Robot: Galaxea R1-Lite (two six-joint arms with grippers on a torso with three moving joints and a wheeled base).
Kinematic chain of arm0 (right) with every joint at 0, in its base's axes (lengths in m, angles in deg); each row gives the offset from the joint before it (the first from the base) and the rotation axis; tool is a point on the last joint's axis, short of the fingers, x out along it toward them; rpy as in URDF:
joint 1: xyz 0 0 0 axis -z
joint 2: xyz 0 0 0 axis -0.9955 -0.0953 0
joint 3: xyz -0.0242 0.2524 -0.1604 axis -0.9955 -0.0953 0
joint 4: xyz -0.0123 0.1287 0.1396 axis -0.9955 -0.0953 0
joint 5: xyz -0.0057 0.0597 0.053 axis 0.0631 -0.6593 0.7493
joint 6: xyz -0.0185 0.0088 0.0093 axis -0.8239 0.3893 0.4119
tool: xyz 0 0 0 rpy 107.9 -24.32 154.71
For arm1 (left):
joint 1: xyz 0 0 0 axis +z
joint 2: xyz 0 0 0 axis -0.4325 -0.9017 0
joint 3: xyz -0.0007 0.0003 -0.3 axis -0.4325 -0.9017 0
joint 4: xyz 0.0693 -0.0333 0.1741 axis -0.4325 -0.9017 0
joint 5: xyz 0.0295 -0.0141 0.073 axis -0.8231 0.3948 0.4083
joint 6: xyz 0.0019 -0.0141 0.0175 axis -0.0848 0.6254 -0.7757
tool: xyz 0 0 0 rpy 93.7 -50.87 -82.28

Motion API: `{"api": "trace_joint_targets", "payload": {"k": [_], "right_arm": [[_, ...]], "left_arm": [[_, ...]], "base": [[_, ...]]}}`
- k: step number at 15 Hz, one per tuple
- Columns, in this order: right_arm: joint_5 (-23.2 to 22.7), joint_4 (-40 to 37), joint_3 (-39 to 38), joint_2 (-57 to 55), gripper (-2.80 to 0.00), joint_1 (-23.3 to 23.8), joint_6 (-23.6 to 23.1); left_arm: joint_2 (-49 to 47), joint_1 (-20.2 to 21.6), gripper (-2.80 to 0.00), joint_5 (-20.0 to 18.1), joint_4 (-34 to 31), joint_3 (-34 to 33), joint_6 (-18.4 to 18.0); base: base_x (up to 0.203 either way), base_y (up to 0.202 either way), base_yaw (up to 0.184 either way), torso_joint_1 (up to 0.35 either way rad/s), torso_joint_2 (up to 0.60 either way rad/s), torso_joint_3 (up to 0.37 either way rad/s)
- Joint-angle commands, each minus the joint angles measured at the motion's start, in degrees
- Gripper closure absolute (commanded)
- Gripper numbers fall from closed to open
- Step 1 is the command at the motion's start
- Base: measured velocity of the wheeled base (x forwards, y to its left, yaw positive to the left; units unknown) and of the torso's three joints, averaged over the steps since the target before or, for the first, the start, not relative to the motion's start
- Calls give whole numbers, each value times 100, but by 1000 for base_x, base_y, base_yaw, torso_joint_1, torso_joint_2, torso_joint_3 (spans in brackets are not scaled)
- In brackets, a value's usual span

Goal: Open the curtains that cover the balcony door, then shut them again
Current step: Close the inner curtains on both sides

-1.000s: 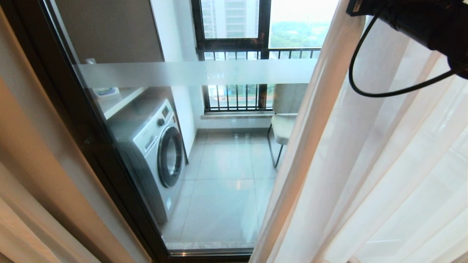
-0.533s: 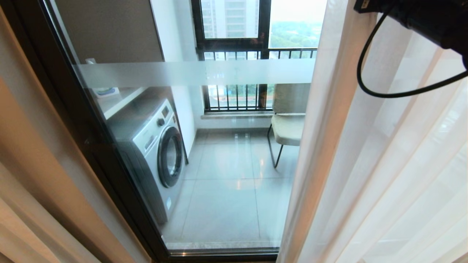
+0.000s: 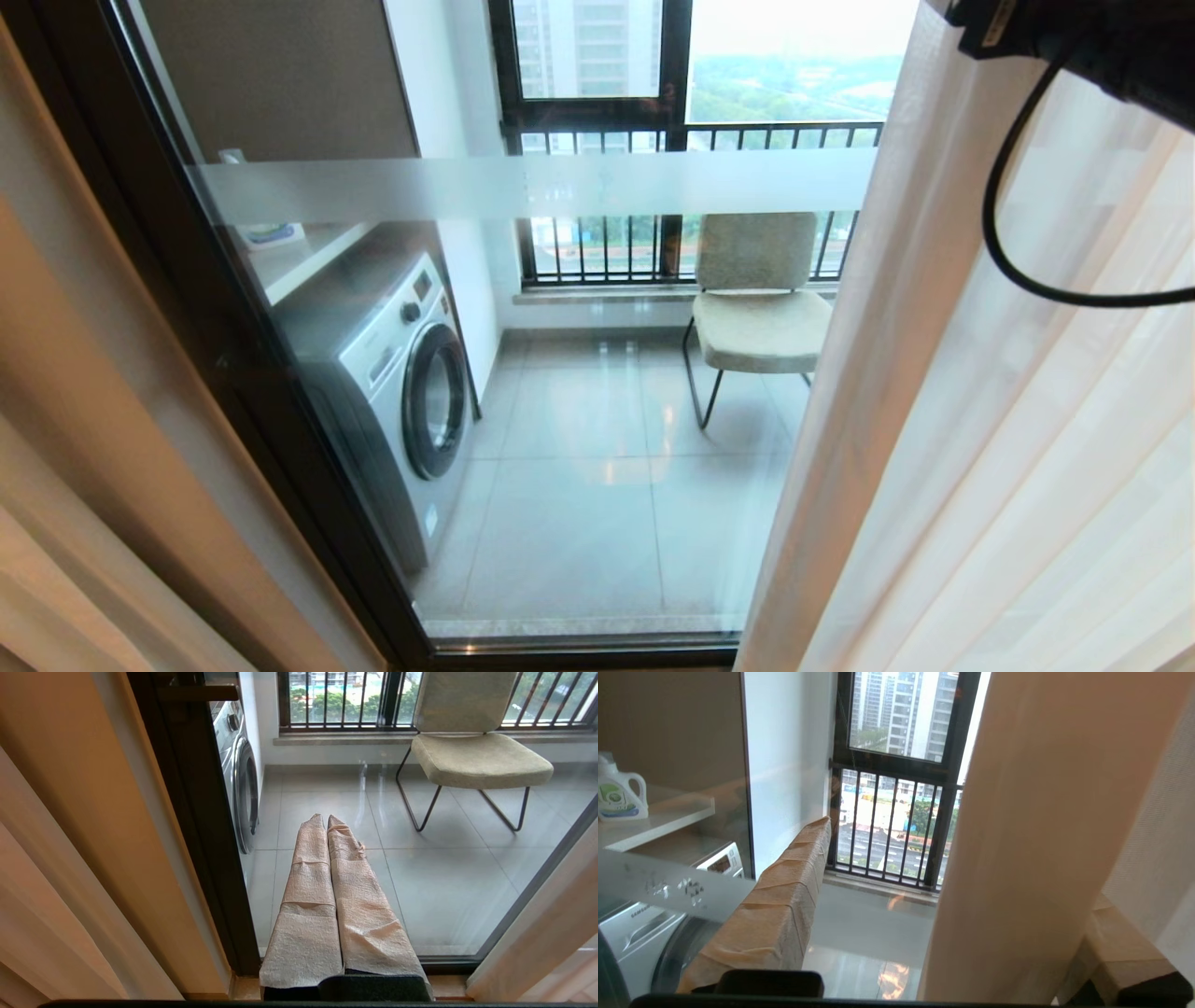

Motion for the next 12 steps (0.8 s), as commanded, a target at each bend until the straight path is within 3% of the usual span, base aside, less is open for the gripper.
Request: {"api": "trace_joint_targets", "payload": {"k": [1, 7, 12], "right_arm": [[4, 20, -698, 760, -280, -2, -19], [21, 31, -2566, 2201, -280, -2, -38], [22, 33, -3490, 2936, -280, -2, -33]], "left_arm": [[2, 0, 0, 0, 2, 0, 2], [2, 0, 0, 0, 2, 0, 2], [2, 0, 0, 0, 2, 0, 2]], "base": [[0, 0, 0, 0, 0, 0], [0, 0, 0, 0, 0, 0], [0, 0, 0, 0, 0, 0]]}}
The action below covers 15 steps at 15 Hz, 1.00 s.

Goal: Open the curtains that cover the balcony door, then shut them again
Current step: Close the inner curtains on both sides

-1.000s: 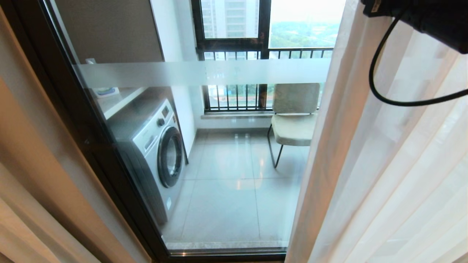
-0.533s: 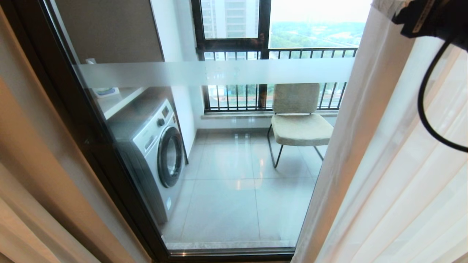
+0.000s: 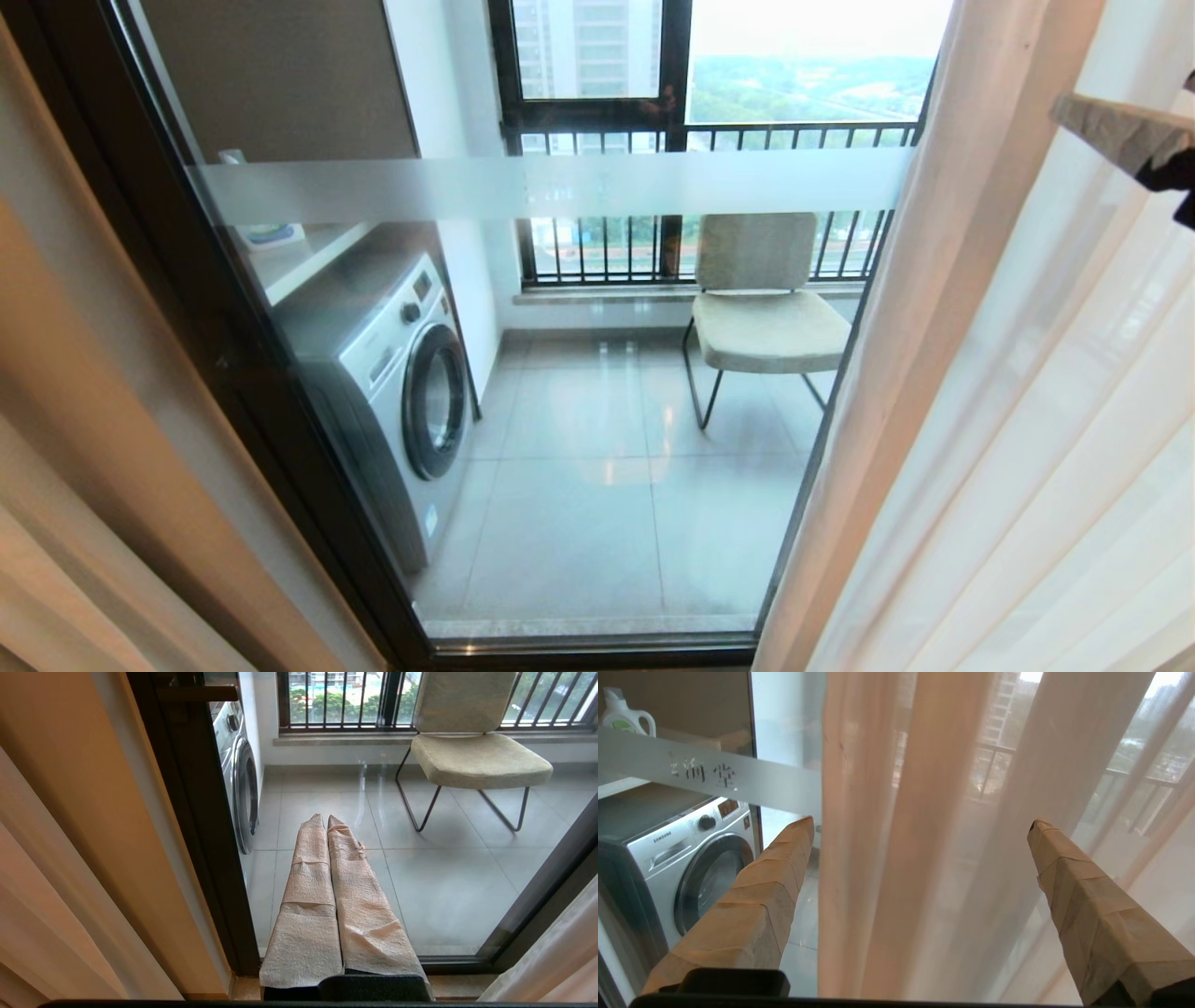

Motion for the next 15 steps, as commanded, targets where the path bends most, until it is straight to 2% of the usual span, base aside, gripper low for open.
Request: {"api": "trace_joint_targets", "payload": {"k": [1, 2, 6, 8, 10, 12, 15], "right_arm": [[2, 0, -415, 486, -280, -2, 0], [2, -11, -544, 593, 0, -2, 6], [-10, -39, -969, 896, 0, 22, 53], [-31, -59, -1222, 1052, 0, 234, 217], [-52, -69, -1510, 1206, 0, 558, 479], [-165, -75, -1975, 1400, 0, 1087, 753], [-624, -69, -3013, 1986, 0, 1931, 919]], "left_arm": [[2, 0, 0, 0, 2, 0, 2], [2, 0, 0, 0, 2, 0, 2], [2, 0, 0, 0, 2, 0, 2], [2, 0, 0, 0, 2, 0, 2], [2, 0, 0, 0, 2, 0, 2], [2, 0, 0, 0, 2, 0, 2], [2, 0, 0, 0, 2, 0, 2]], "base": [[0, 0, 0, 0, 0, 0], [0, 0, 0, 0, 0, 0], [0, 0, 0, 0, 0, 0], [0, 0, 0, 0, 0, 0], [0, 0, 0, 0, 0, 0], [0, 0, 0, 0, 0, 0], [0, 0, 0, 0, 0, 0]]}}
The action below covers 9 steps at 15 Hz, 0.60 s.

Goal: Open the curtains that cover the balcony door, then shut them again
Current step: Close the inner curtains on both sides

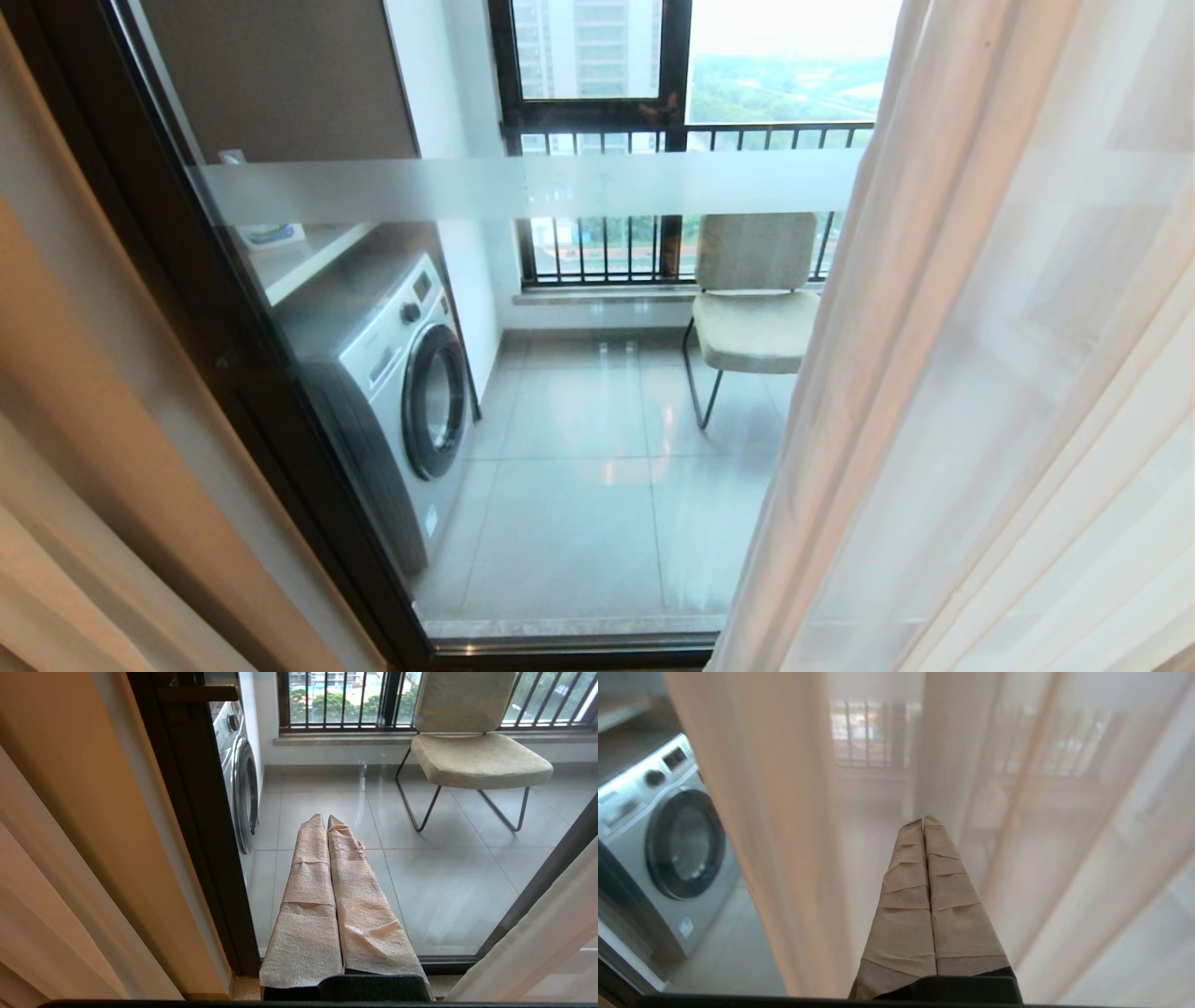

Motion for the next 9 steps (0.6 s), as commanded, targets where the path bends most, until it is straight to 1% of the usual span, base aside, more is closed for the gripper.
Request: {"api": "trace_joint_targets", "payload": {"k": [1, 6, 9], "right_arm": [[-207, 28, -800, 686, 0, 454, 30], [-277, 13, -1690, 1700, 0, 584, 47], [-265, 100, -2221, 2088, 0, 652, 39]], "left_arm": [[2, 0, 0, 0, 5, 0, 2], [2, 0, 0, 0, 5, 0, 2], [2, 0, 0, 0, 5, 0, 2]], "base": [[0, 0, 0, 0, 0, 0], [0, 0, 0, 0, 0, 0], [0, 0, 0, 0, 0, 0]]}}
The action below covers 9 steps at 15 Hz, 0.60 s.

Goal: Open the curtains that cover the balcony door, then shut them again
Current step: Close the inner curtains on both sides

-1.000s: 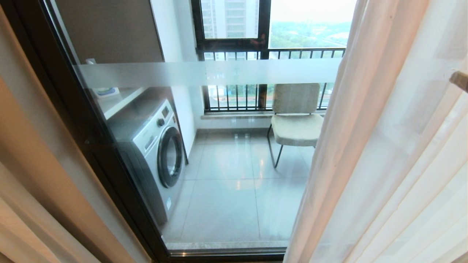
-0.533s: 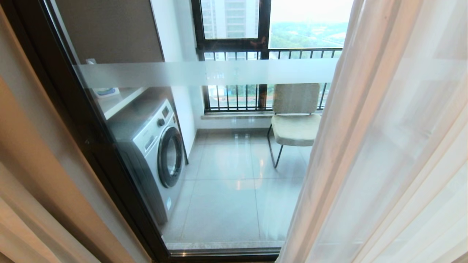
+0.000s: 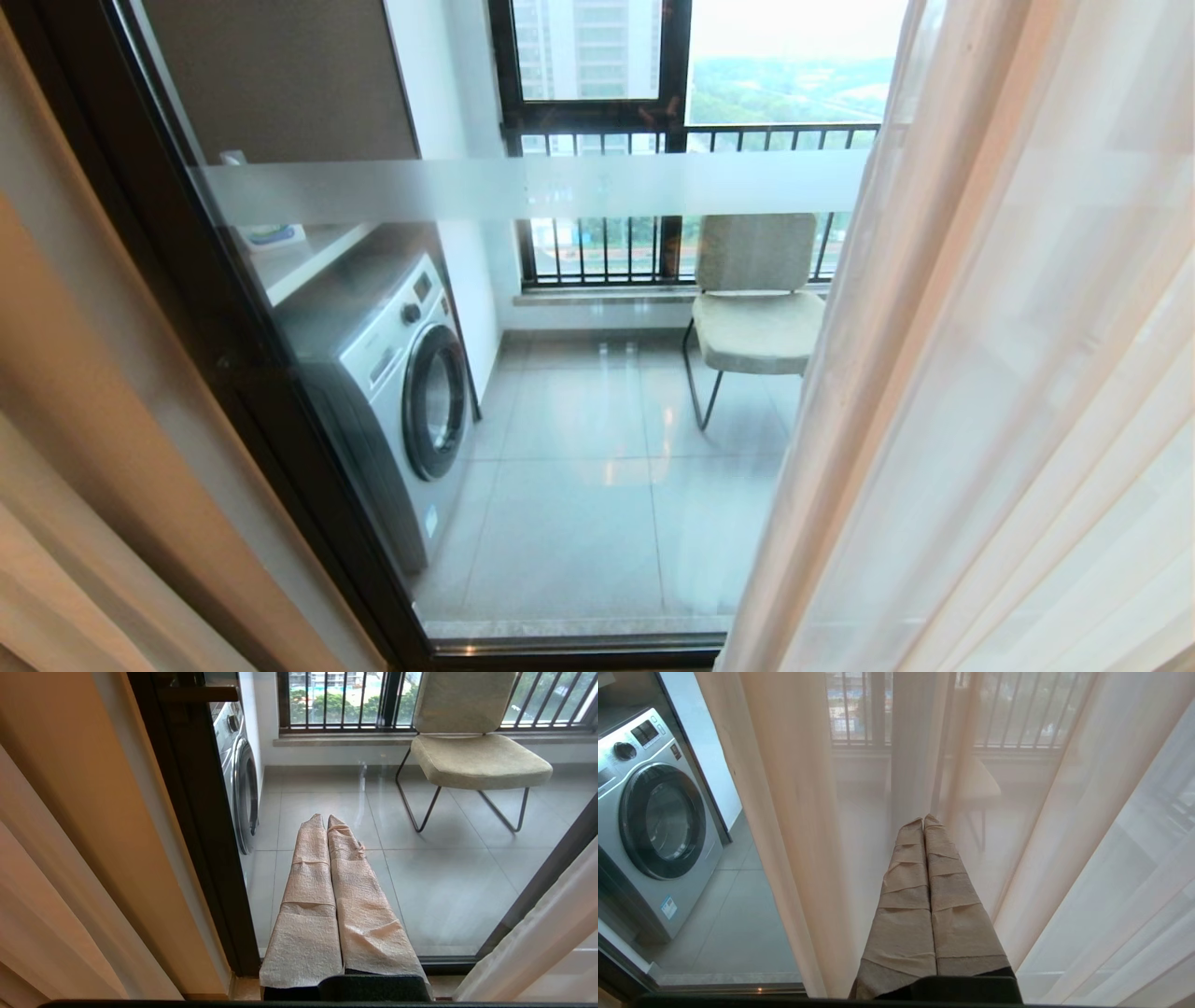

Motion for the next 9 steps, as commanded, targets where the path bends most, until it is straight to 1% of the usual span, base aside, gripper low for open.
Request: {"api": "trace_joint_targets", "payload": {"k": [1, 5, 7, 9], "right_arm": [[3, 66, -368, 481, 0, 27, -6], [-11, -141, -802, 1279, 0, 21, -13], [-7, -584, -879, 1723, 0, 14, -22], [8, -1057, -892, 2042, 0, -108, -43]], "left_arm": [[2, 0, 0, 0, 5, 0, 2], [2, 0, 0, 0, 5, 0, 2], [2, 0, 0, 0, 5, 0, 2], [2, 0, 0, 0, 5, 0, 2]], "base": [[0, 0, 0, 0, 0, 0], [0, 0, 0, 0, 0, 0], [0, 0, 0, 0, 0, 0], [0, 0, 0, 0, 0, 0]]}}
